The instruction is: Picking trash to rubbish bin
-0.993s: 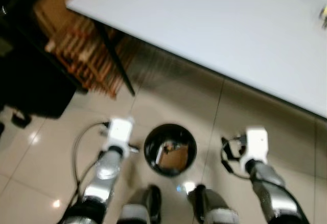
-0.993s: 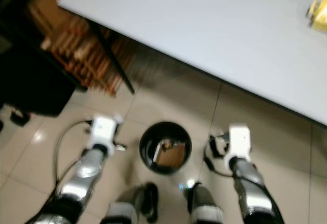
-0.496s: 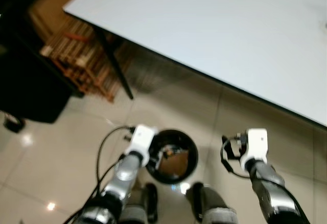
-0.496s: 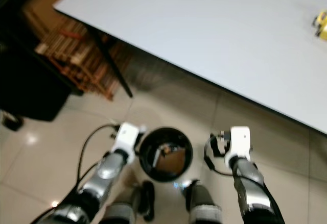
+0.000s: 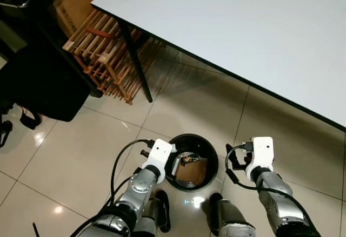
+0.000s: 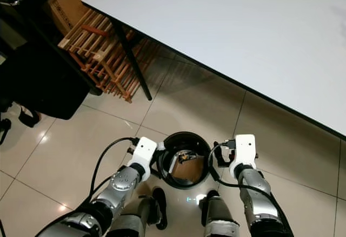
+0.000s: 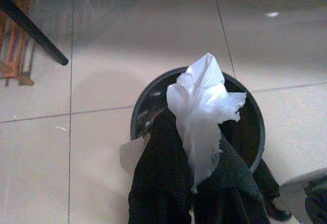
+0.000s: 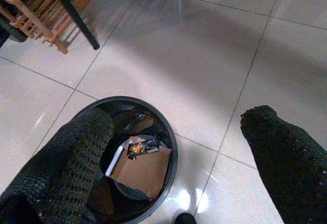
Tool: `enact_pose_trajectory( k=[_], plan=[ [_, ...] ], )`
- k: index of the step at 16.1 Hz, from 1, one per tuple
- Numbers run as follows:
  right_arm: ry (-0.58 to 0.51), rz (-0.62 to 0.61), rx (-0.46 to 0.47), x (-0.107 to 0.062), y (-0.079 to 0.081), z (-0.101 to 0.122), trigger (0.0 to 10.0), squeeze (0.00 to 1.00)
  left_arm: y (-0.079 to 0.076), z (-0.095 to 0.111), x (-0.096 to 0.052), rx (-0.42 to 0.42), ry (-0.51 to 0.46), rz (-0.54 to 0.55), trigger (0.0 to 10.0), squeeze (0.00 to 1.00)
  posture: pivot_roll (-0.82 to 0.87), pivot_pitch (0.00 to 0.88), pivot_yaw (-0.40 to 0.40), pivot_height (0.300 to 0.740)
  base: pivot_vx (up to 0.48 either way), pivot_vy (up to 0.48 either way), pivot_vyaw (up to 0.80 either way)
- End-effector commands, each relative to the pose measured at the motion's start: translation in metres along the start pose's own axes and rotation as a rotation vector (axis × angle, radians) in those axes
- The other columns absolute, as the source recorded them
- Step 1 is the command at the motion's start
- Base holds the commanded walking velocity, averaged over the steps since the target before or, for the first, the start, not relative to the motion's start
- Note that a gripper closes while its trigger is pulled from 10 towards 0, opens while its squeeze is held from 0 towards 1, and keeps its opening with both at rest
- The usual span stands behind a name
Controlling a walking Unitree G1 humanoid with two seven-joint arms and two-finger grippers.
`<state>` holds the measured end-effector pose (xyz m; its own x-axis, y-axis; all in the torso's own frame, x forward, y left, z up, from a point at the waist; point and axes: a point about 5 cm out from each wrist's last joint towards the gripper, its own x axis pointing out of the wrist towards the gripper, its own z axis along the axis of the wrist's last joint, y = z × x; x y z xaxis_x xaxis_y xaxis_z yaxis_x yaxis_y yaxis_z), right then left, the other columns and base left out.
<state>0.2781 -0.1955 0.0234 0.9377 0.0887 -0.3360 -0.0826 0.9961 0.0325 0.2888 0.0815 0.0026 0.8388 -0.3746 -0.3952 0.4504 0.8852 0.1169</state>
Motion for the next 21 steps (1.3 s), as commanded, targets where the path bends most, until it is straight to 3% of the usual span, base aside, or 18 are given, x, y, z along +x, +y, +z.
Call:
enact_pose_trajectory(
  k=[1, 10, 15, 21],
  plan=[
    [0.047, 0.027, 0.003, -0.005, 0.004, -0.011, 10.0, 0.00, -0.002, -0.014, -0.004, 0.003, 0.064, -0.008, 10.0, 0.00, 0.01, 0.352, 0.101, 0.740, 0.000, 0.000, 0.00],
    [0.061, 0.180, -0.037, -0.024, 0.017, 0.005, 10.0, 0.00, 0.002, -0.013, -0.003, 0.054, 0.066, -0.012, 10.0, 0.00, -0.04, 0.426, 0.080, 0.740, 0.000, 0.000, 0.00],
    [0.098, 0.262, -0.050, -0.037, 0.027, 0.011, 10.0, 0.00, 0.007, 0.009, 0.004, 0.115, -0.010, 0.007, 10.0, 0.00, -0.04, 0.447, 0.074, 0.740, 0.000, 0.000, 0.00],
    [0.112, 0.291, -0.053, -0.041, 0.034, 0.017, 10.0, 0.00, 0.007, 0.024, 0.010, 0.116, -0.055, 0.007, 10.0, 0.00, -0.05, 0.438, 0.080, 0.740, 0.000, 0.000, 0.00]
  ],
)
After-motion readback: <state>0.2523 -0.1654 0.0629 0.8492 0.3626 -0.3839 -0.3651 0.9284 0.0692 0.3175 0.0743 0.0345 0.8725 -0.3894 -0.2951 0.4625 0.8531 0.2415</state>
